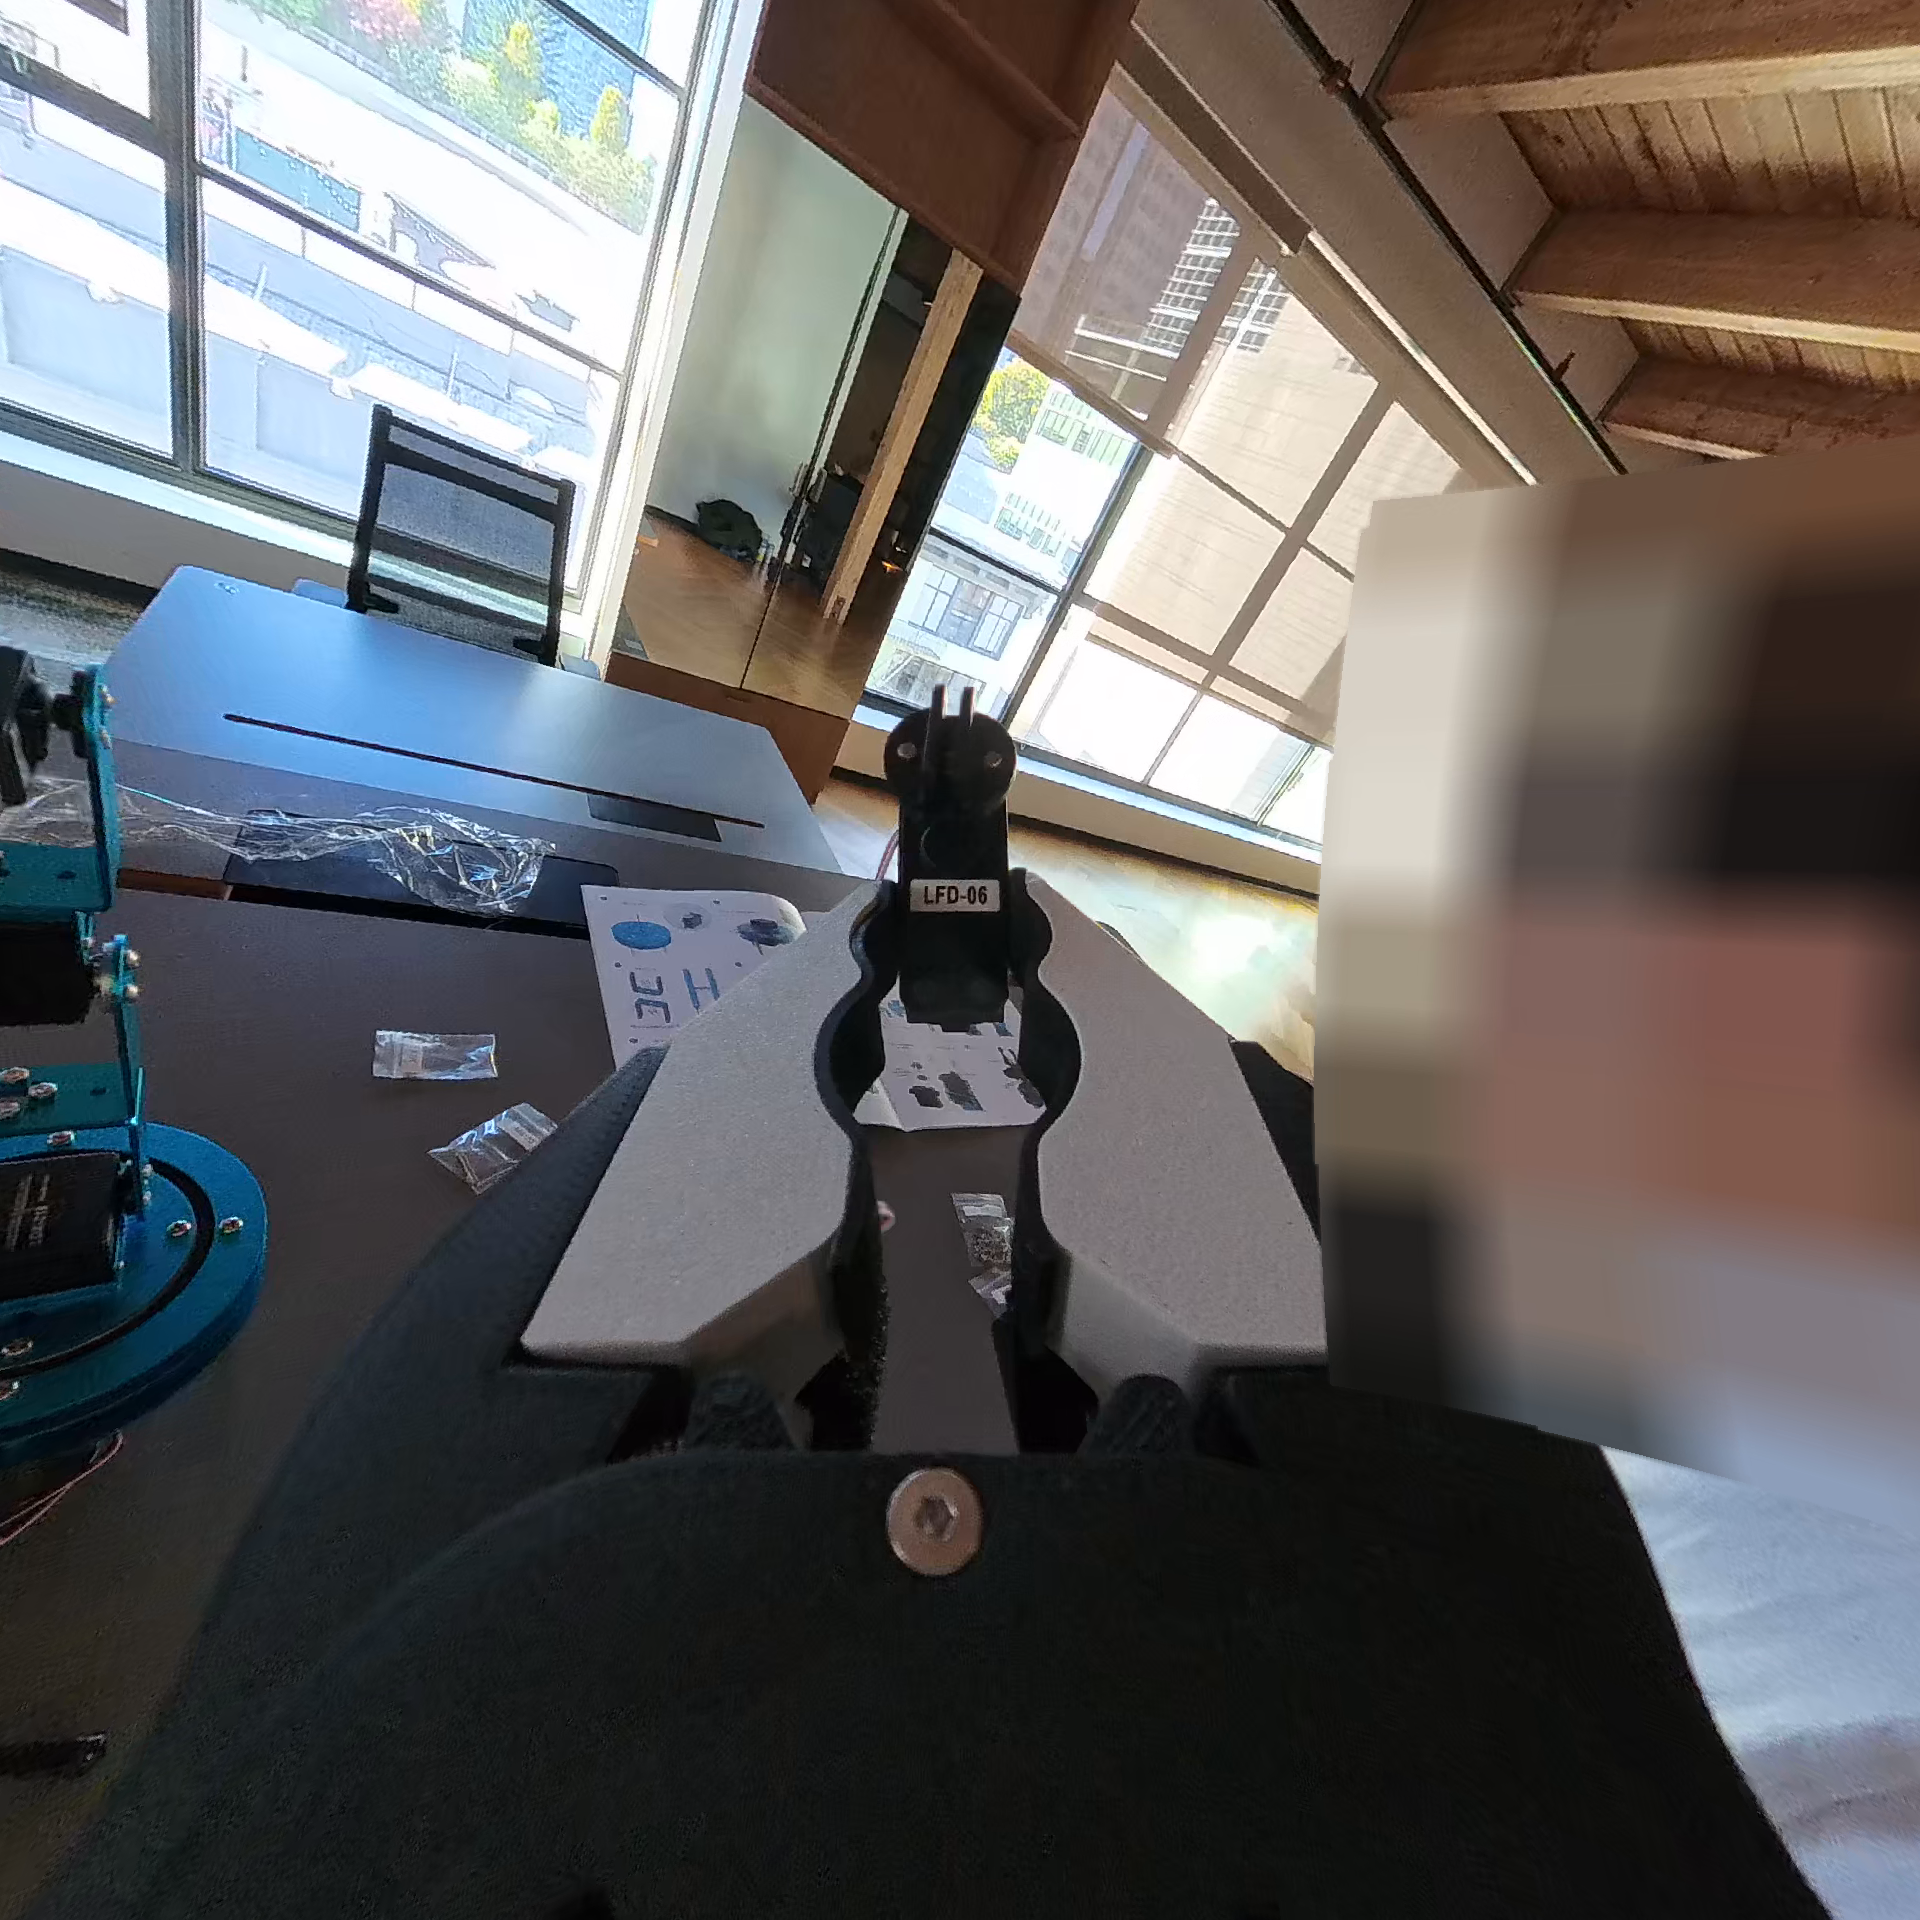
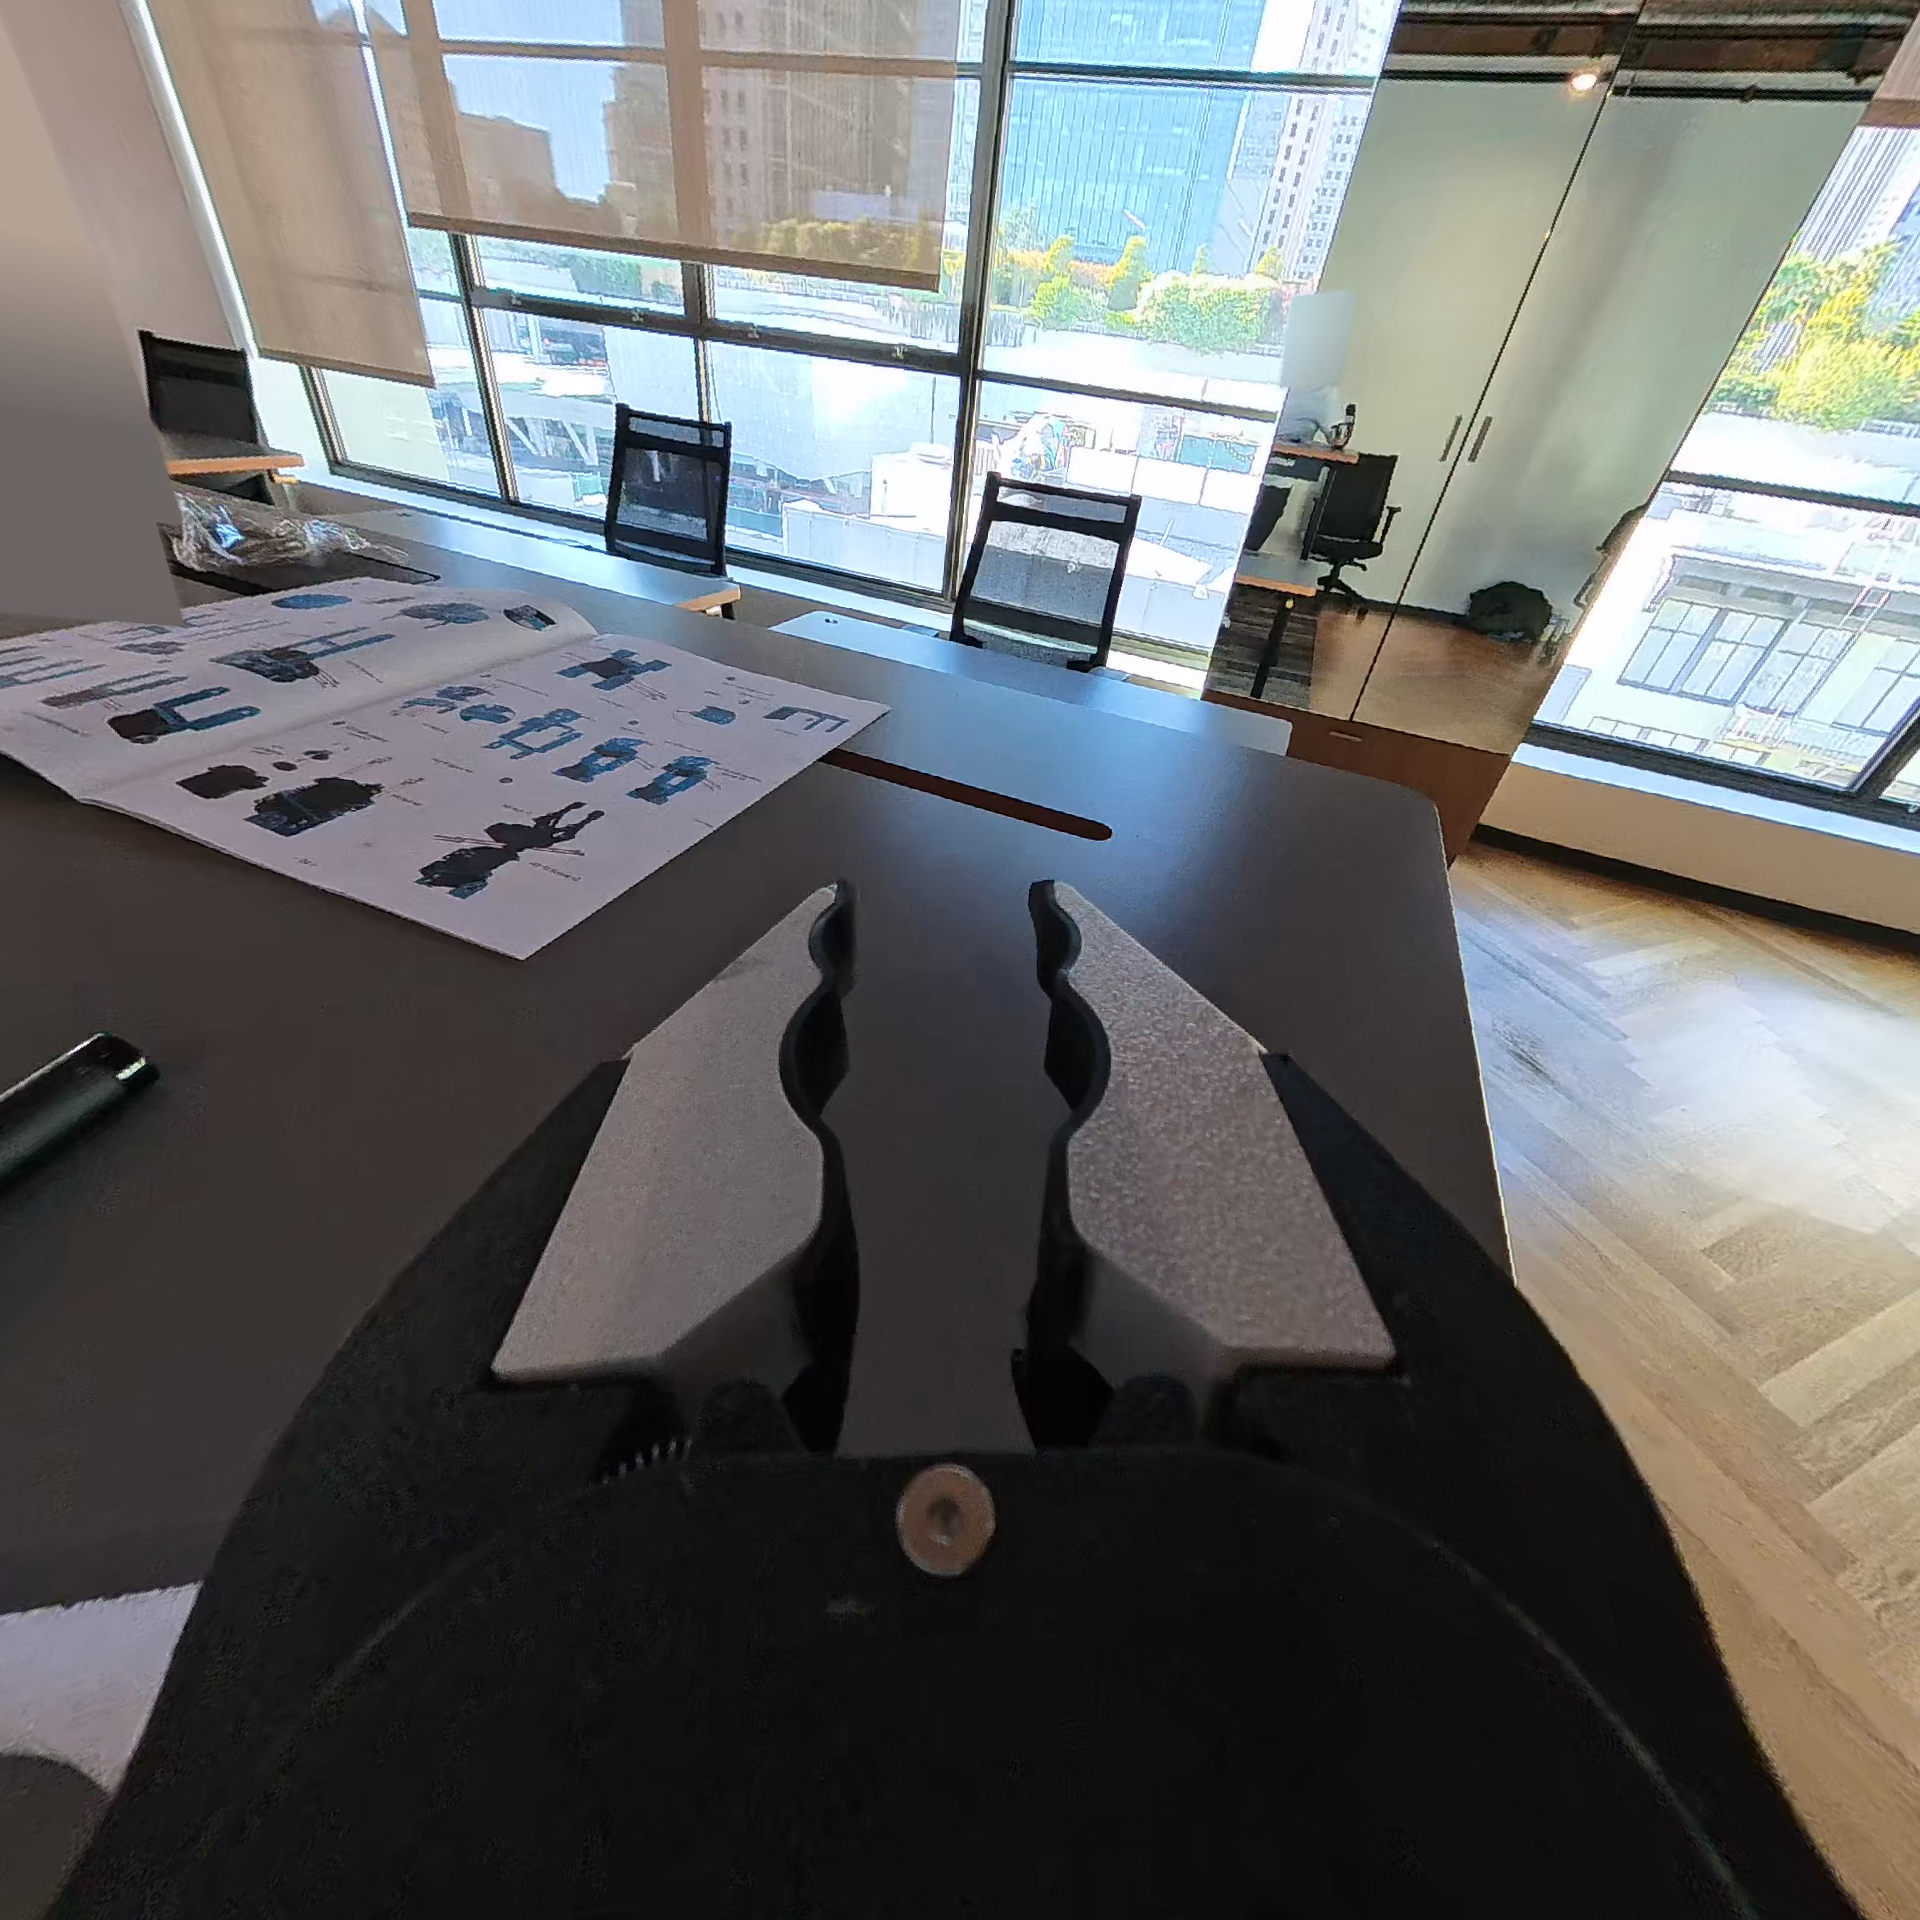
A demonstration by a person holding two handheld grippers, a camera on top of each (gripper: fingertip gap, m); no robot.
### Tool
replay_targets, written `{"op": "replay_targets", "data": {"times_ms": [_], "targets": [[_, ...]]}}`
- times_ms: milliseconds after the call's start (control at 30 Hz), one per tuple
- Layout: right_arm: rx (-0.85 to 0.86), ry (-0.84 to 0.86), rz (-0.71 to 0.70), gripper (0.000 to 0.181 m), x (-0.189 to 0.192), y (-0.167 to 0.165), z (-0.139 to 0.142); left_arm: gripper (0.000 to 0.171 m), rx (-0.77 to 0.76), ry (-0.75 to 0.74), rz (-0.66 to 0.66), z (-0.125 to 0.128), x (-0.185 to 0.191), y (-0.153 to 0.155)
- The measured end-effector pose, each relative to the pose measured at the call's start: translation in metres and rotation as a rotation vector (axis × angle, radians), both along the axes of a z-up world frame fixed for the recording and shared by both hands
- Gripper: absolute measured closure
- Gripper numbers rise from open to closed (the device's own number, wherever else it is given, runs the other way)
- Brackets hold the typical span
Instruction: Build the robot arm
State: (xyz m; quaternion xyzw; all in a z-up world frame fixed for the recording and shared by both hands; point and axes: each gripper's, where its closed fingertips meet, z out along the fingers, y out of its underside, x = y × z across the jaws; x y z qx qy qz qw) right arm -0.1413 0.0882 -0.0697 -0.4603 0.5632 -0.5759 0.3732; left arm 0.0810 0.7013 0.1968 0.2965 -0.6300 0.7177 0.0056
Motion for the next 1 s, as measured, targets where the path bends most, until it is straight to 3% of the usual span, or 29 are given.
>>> {"op": "replay_targets", "data": {"times_ms": [33, 600, 1000], "targets": [[0.005, -0.004, -0.003, 0.148, 0.000, -0.001, 0.000, 0.152, -0.005, -0.005, 0.004, 0.000, -0.002, 0.003], [0.084, -0.058, -0.034, 0.150, -0.007, -0.012, 0.003, 0.152, -0.036, -0.060, 0.129, 0.010, -0.019, 0.061], [0.099, -0.082, -0.052, 0.150, -0.011, -0.015, 0.005, 0.152, -0.016, -0.061, 0.105, 0.016, -0.019, 0.057]]}}
